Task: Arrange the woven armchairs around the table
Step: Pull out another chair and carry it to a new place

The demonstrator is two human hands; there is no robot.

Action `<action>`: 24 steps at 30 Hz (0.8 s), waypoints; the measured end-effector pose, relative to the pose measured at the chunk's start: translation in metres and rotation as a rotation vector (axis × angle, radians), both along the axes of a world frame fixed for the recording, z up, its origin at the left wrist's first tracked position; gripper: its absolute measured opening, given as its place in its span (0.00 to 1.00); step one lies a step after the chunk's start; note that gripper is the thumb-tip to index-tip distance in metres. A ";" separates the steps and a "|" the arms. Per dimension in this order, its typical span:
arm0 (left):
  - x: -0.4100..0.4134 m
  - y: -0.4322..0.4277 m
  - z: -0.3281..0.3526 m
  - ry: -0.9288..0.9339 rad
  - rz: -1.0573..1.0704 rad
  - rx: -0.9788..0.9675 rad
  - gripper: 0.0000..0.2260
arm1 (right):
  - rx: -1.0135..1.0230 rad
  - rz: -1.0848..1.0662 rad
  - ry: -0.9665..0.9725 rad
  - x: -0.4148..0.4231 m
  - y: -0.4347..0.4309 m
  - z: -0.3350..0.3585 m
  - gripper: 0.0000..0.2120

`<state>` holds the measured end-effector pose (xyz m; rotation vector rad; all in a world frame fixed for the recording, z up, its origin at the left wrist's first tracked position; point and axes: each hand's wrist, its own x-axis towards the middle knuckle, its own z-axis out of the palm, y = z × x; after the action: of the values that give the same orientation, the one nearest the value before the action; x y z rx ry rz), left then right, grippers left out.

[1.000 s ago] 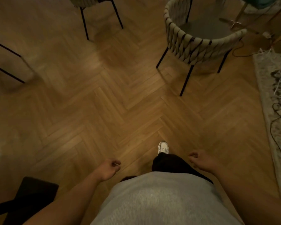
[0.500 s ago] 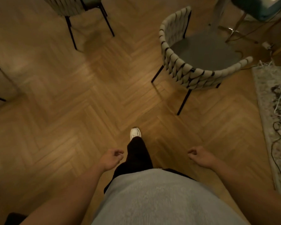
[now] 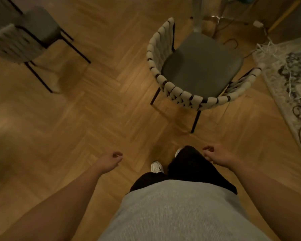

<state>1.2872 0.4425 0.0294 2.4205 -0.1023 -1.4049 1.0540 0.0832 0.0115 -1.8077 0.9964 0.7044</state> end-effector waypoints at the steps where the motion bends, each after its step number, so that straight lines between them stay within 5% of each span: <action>1: 0.018 -0.013 0.000 -0.003 -0.005 -0.007 0.14 | 0.011 -0.046 -0.011 0.011 -0.005 -0.002 0.15; 10: 0.150 -0.182 -0.015 -0.014 -0.171 -0.028 0.14 | 0.184 -0.518 0.058 0.084 -0.084 -0.032 0.15; 16: 0.221 -0.294 -0.023 -0.089 -0.101 -0.081 0.14 | 0.297 -0.990 -0.053 0.115 -0.128 -0.046 0.22; 24: 0.318 -0.400 -0.053 -0.268 0.069 -0.151 0.31 | 0.413 -1.531 -0.197 0.161 -0.141 -0.075 0.22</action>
<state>1.6051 0.0422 -0.0234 2.4464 -0.1801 -1.0003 1.2153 -0.0583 -0.0636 -0.3894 1.5499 -0.2398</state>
